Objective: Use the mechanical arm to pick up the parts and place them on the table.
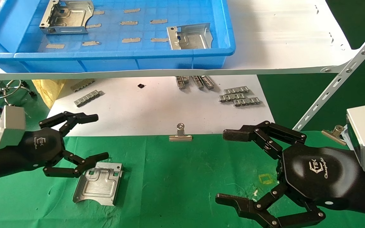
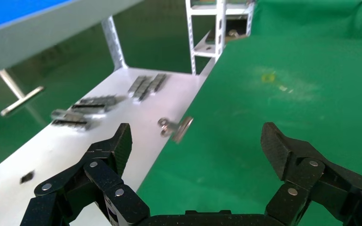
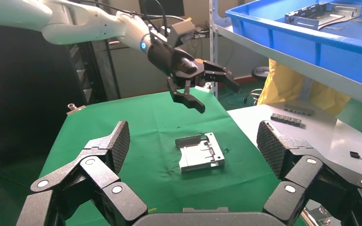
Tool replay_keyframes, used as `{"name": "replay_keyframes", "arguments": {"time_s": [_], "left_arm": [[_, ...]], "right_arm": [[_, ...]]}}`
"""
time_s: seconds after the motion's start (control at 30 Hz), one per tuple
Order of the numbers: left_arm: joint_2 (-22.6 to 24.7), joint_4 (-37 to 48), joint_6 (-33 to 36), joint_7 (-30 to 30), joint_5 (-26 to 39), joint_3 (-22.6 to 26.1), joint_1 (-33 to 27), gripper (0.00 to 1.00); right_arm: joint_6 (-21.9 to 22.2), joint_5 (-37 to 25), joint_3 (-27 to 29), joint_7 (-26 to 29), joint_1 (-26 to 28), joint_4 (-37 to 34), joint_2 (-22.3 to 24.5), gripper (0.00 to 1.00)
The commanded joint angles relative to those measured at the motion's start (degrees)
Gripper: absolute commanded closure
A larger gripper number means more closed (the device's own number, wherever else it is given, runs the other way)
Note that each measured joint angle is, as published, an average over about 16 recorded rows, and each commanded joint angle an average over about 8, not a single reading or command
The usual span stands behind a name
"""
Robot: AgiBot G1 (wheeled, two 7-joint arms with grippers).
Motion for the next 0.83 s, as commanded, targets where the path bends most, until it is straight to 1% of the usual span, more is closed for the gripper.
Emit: {"name": "replay_keyframes", "arguments": {"time_s": [0.03,0.73,0.83], "left_arm": [[-0.29,-2.21,-0.17,-1.63,-0.23,-0.89,0.84,0.0],[-3.38,-26.1,-2.04,-19.24,-2.73,-10.52,9.9,0.0],[-3.6,-27.79,-2.17,-20.49,-2.9,-11.2,10.54,0.0]], "right_arm": [[0.0,0.0,0.0,0.0,0.0,0.0,0.0,0.0],[0.0,0.0,0.0,0.0,0.0,0.0,0.0,0.0],[0.0,0.0,0.0,0.0,0.0,0.0,0.0,0.0]]}}
